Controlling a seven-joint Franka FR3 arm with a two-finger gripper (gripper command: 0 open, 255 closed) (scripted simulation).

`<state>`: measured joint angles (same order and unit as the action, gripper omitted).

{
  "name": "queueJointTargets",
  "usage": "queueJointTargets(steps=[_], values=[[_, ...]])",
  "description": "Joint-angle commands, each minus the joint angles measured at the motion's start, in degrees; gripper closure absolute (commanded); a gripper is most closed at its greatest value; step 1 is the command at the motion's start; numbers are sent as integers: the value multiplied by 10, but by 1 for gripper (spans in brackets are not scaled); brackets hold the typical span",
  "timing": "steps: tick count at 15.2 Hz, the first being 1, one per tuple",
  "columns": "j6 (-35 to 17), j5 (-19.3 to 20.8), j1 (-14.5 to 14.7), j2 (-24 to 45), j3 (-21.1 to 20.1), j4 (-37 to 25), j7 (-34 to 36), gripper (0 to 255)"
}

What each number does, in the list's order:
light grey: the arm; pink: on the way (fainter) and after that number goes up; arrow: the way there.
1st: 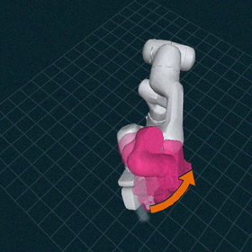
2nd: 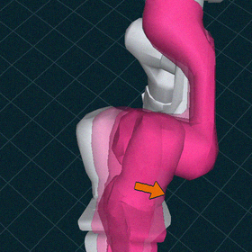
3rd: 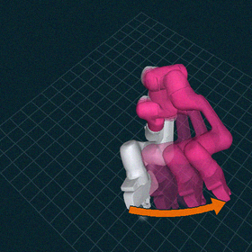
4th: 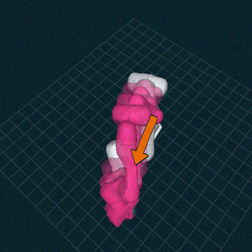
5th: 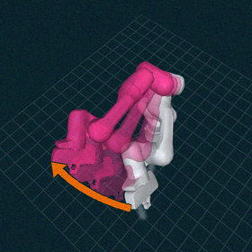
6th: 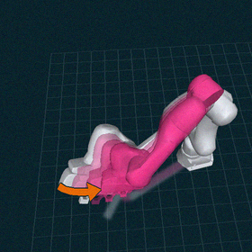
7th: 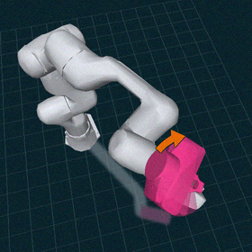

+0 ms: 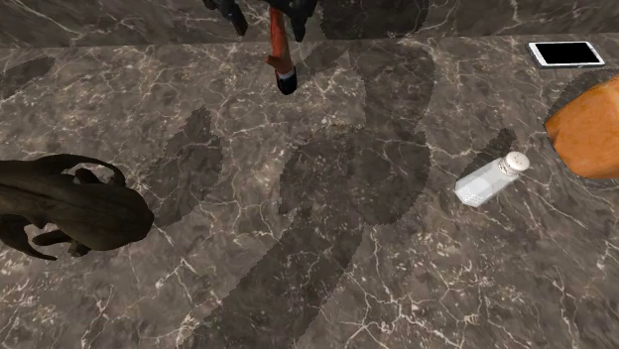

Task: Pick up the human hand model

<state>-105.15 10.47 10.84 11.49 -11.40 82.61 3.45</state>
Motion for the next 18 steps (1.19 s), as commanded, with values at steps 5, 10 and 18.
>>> queueJointTargets(steps=[5, 10, 18], values=[[-37, 1, -1, -5, 0, 41, 5, 0], [-37, 1, -1, -6, 0, 43, 5, 255], [-13, 1, 0, -2, 0, 14, 2, 255]])
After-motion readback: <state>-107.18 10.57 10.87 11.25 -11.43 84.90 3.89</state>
